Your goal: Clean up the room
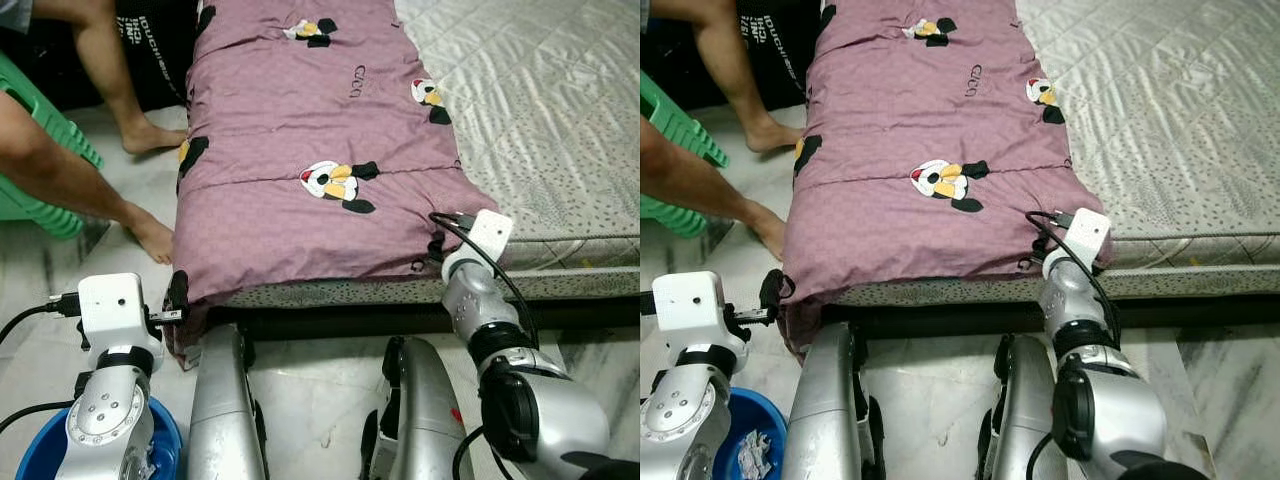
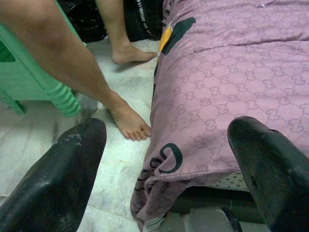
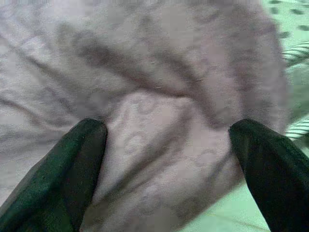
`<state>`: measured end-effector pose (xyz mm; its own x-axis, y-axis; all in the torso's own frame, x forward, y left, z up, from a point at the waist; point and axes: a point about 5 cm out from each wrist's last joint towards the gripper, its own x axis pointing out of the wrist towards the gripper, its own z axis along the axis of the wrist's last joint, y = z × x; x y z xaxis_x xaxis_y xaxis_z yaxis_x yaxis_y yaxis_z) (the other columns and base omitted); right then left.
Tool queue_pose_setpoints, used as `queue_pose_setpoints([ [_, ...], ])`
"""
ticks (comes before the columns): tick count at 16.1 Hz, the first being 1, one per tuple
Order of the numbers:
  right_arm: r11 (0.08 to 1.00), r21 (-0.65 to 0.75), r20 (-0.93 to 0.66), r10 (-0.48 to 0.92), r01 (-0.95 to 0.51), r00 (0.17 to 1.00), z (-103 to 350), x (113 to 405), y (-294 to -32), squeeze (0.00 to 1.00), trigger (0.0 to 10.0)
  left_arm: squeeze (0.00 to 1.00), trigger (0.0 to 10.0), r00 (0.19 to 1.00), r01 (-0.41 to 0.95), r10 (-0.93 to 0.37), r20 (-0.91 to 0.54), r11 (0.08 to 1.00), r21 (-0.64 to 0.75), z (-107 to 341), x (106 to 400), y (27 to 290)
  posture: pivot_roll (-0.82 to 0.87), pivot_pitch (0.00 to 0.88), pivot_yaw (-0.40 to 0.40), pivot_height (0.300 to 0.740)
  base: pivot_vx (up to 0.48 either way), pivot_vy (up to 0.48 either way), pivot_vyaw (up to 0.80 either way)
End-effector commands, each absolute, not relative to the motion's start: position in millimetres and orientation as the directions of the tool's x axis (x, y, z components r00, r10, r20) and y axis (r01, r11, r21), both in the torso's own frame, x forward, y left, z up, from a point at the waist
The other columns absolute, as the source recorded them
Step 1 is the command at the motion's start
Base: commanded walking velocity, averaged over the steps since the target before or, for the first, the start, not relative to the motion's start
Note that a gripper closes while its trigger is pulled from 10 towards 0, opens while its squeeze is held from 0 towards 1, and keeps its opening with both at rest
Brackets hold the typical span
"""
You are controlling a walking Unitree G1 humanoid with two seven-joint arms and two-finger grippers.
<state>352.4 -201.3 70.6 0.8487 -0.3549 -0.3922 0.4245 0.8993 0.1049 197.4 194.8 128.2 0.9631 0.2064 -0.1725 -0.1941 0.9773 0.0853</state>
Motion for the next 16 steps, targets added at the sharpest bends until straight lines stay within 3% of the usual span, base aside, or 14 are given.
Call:
queue_pose_setpoints([
  [1, 0.878, 0.089, -0.427, -0.394, 0.471, 0.814, 63.8, 346.2, -211.0, 1.0, 10.0, 0.0, 10.0, 0.959, -0.192, 0.207, -0.193, 0.977, 0.096, 124.2, 195.7, 196.2, 0.15, 0.132, 0.015, 0.543, 0.0, 0.0, 0.0],
  [7, 0.866, 0.097, -0.462, -0.397, 0.49, 0.793, 55.6, 330.4, -218.2, 1.0, 10.0, 0.0, 10.0, 0.955, -0.199, 0.215, -0.202, 0.975, 0.096, 123.0, 193.8, 197.5, 0.15, 0.133, 0.012, 0.543, 0.0, 0.0, 0.0],
  [10, 0.886, 0.057, -0.433, -0.393, 0.46, 0.811, 59.1, 305.6, -221.1, 1.0, 10.0, 0.0, 10.0, 0.956, -0.193, 0.209, -0.204, 0.977, 0.093, 121.7, 196.7, 197.4, 0.13, 0.124, 0.013, 0.543, 0.0, 0.0, 0.0],
  [12, 0.924, 0.054, -0.306, -0.344, 0.377, 0.888, 74.9, 304.4, -214.2, 1.0, 10.0, 0.0, 10.0, 0.959, -0.188, 0.202, -0.199, 0.978, 0.087, 121.6, 199.2, 196.0, 0.12, 0.119, 0.016, 0.543, 0.0, 0.0, 0.0],
  [14, 0.966, 0.084, -0.113, -0.234, 0.244, 0.965, 108.4, 323.5, -196.2, 1.0, 10.0, 0.0, 10.0, 0.963, -0.181, 0.191, -0.189, 0.981, 0.072, 122.8, 201.4, 191.0, 0.12, 0.122, 0.019, 0.543, 0.0, 0.0, 0.0],
  [16, 0.989, 0.078, 0.024, -0.13, 0.127, 0.991, 140.0, 341.5, -175.7, 1.0, 10.0, 0.0, 10.0, 0.965, -0.171, 0.181, -0.188, 0.983, 0.065, 124.0, 197.1, 189.2, 0.13, 0.135, 0.023, 0.543, 0.0, 0.0, 0.0],
])
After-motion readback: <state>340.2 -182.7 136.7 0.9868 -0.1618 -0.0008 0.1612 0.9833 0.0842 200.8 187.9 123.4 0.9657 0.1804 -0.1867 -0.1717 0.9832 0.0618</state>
